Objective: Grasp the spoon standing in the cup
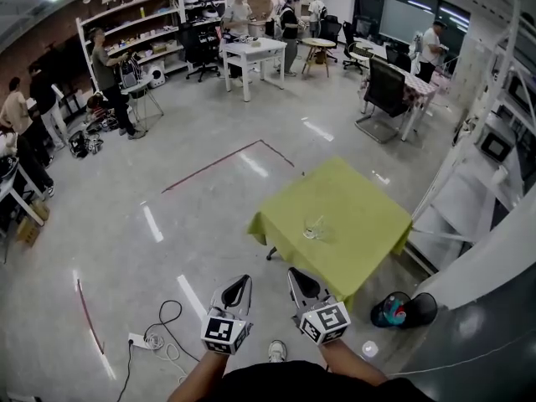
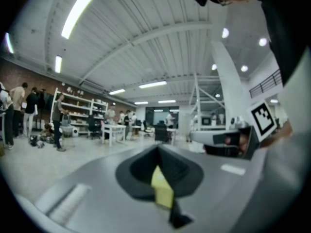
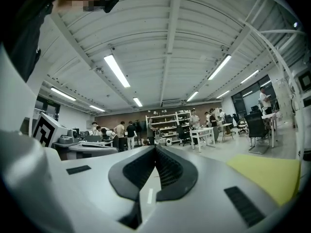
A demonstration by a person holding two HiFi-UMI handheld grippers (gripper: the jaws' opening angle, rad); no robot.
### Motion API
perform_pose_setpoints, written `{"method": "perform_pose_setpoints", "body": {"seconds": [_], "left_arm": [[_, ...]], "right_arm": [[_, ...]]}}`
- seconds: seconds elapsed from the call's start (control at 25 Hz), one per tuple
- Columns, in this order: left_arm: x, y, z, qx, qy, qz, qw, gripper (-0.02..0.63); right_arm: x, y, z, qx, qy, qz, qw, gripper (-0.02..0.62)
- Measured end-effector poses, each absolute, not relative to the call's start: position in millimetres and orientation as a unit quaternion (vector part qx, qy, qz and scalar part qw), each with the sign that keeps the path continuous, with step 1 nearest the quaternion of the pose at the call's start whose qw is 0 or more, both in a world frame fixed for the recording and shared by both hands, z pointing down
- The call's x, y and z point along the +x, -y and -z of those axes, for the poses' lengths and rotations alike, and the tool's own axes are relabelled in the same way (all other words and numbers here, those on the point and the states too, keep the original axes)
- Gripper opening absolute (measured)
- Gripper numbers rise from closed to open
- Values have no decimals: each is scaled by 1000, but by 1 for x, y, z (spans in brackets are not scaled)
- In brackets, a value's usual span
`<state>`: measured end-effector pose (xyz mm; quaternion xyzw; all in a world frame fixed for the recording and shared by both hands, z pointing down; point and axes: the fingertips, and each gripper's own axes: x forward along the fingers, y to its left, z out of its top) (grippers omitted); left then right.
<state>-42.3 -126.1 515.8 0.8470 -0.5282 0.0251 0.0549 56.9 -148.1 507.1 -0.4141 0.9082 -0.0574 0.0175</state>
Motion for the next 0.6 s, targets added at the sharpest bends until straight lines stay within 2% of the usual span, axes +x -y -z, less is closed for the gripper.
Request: {"method": "perform_pose_setpoints", "body": {"seconds": [0.6], "left_arm": [[-26, 192, -524, 849, 523, -37, 59, 6]], "right_arm": [[81, 204, -521, -409, -910, 72, 10, 7]]}}
